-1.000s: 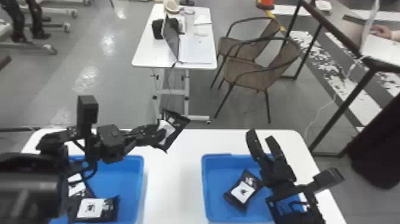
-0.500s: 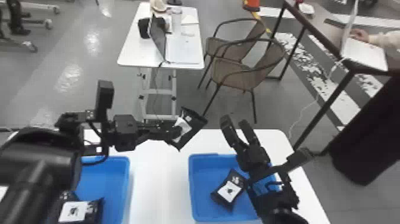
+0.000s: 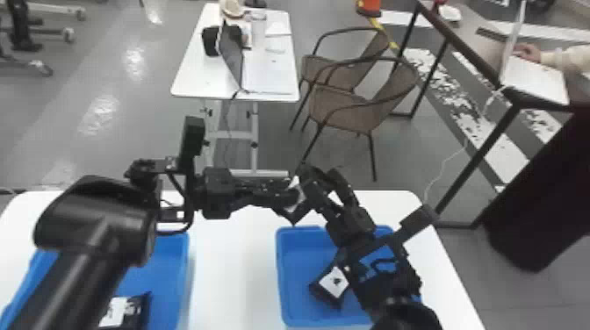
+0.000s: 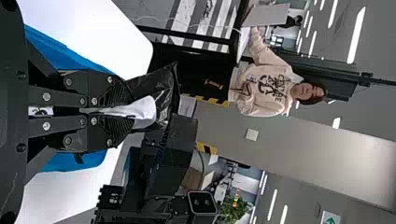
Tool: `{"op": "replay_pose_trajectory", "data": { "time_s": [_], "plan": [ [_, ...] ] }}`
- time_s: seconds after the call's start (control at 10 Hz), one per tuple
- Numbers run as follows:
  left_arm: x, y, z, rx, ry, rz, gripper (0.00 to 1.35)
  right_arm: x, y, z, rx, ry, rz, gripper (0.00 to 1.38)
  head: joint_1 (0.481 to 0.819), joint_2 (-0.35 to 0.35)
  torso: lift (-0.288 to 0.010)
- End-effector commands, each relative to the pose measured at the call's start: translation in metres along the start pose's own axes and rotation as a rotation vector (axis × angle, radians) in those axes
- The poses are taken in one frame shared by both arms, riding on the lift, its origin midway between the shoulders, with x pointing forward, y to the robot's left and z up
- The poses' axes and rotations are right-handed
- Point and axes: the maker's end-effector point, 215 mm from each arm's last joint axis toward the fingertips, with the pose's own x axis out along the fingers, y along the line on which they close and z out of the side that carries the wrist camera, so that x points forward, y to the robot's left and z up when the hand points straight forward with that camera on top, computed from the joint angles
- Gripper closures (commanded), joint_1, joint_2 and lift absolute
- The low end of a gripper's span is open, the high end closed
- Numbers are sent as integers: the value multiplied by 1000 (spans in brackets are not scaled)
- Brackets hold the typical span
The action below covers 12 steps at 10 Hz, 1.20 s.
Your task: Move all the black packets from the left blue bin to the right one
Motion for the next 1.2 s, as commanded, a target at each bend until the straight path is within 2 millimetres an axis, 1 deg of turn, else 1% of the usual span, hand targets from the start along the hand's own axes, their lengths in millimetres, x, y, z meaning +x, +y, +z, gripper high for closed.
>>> {"op": "replay_pose_trajectory", "data": {
  "time_s": [0.0, 0.1, 0.2, 0.3, 0.4, 0.5, 0.6, 0.7, 0.8, 0.9, 1.0, 1.1],
  "plan": [
    [6, 0, 2, 1, 1, -8, 1095, 2, 6, -7, 12, 17, 16, 142, 695, -172, 0],
    [8, 0, 4, -3, -6, -12, 1095, 2, 7, -9, 7, 23, 18, 142, 695, -171, 0],
    [11, -2, 4, -6, -9, -16, 1095, 5, 8, -10, 2, 33, 22, 193, 695, -170, 0],
    [13, -2, 4, -9, -10, -18, 1095, 6, 9, -10, -4, 34, 29, 414, 695, -170, 0],
    [14, -3, 4, -11, -13, -19, 1096, 6, 10, -18, 28, 61, 38, 740, 695, -170, 0],
    [14, -3, 6, -10, -15, -20, 1096, 7, 10, -24, 49, 81, 51, 811, 695, -169, 0],
    [13, -1, 7, -7, -18, -16, 1096, 7, 11, -26, 48, 83, 51, 952, 695, -165, 0],
    [9, 1, 6, -11, -22, -8, 1095, 6, 11, -28, 42, 86, 49, 958, 695, -162, 0],
    [7, 3, 6, -13, -23, -4, 1085, 4, 10, -25, 31, 75, 45, 975, 695, -157, 0],
    [4, 4, 4, -24, -35, 7, 888, 3, 7, -23, 30, 70, 38, 996, 695, -156, 0],
    [-5, 6, 1, -46, -50, 30, 438, 0, 0, -20, 30, 65, 20, 998, 695, -154, 0],
    [-25, 8, -9, -64, -28, 73, 107, -5, -11, -20, 24, 66, -9, 998, 695, -155, 0]
  ]
}}
